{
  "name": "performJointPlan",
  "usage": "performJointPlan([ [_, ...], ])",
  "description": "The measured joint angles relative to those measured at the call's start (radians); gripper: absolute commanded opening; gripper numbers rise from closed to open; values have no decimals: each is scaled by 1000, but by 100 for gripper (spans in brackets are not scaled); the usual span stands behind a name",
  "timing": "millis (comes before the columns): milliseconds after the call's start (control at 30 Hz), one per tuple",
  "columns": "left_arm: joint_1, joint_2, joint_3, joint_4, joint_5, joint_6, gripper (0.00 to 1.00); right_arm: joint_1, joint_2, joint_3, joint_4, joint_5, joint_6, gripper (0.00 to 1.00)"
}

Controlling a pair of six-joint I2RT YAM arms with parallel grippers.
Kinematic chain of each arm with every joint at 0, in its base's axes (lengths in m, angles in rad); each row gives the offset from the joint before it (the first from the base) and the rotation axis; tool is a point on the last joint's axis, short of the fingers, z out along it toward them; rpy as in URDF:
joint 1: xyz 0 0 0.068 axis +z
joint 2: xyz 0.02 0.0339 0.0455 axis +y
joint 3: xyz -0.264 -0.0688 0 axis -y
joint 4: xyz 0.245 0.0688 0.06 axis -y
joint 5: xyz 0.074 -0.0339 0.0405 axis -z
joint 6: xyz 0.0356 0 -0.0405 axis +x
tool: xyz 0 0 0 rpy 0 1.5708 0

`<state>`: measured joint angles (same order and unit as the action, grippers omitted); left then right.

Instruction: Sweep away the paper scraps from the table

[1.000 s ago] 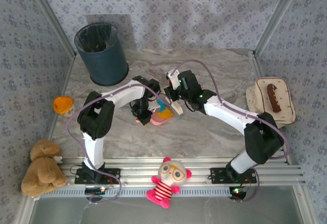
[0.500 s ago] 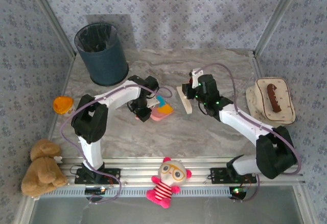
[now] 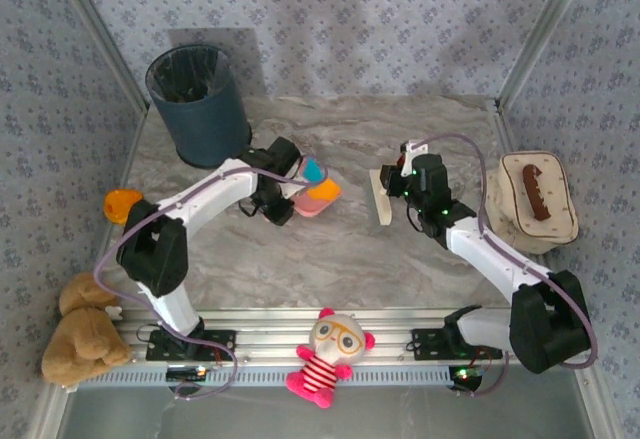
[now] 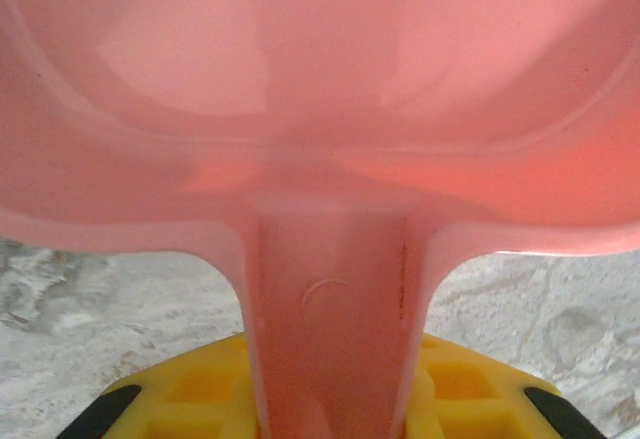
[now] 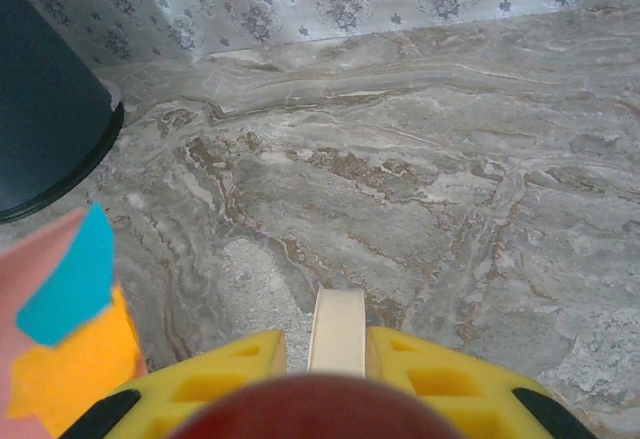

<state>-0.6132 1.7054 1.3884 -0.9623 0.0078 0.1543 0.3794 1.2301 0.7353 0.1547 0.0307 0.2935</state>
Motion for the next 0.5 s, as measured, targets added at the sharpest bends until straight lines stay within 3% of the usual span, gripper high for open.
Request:
performJointPlan([
  [267,40,-157,-37,139,82,-51,0,-5,0,-3,2,-1,10,0],
  [500,97,-179,-37,179,214,-89,0,-6,0,-3,7,-1,14,0],
])
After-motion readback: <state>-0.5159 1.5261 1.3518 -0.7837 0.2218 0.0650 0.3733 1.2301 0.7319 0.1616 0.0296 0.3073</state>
